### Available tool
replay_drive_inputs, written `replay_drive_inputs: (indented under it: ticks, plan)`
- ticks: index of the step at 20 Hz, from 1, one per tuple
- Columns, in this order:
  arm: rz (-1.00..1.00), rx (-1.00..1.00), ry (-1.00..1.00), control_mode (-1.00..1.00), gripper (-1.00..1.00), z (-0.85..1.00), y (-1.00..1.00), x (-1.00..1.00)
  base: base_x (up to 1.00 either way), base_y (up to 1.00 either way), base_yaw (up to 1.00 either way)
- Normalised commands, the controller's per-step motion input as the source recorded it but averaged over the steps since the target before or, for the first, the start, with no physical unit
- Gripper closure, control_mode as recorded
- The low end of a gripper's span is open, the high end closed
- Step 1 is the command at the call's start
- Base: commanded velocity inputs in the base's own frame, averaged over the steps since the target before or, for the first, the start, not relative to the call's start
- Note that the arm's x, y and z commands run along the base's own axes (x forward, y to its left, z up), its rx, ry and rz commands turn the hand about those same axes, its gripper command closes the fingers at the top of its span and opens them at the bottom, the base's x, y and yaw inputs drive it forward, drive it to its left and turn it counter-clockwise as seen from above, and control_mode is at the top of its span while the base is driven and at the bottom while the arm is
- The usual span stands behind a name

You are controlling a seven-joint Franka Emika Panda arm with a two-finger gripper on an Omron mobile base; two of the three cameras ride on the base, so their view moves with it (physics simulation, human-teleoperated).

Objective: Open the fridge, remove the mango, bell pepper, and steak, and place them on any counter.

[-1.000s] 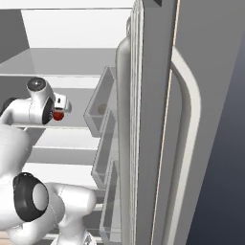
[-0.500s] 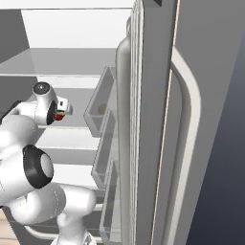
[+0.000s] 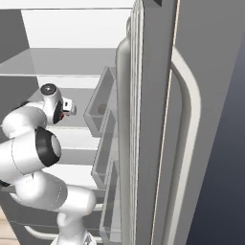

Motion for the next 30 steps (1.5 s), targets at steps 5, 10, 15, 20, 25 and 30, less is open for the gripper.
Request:
replay_drive_inputs:
  ticks: [5,10,15,20,25,30]
  plan:
    - [0.0,0.0,0.06,-1.0,-1.0,-0.43,0.15,0.0,0.0,0.0,0.0]
    - [0.0,-0.01,0.03,-1.0,1.0,-0.31,0.19,0.05,0.0,0.0,0.0]
    - [0.0,-0.01,0.0,-1.0,1.0,-0.11,0.07,-0.2,0.0,0.0,0.0]
    - [-0.02,0.0,-0.08,-1.0,1.0,-0.01,0.0,-0.92,0.0,0.0,0.0]
    - [-0.05,0.0,-0.26,-1.0,1.0,0.39,-0.01,-1.0,0.0,0.0,0.0]
    - [-0.07,0.01,-0.09,-1.0,1.0,0.84,-0.26,-0.91,0.0,0.0,0.0]
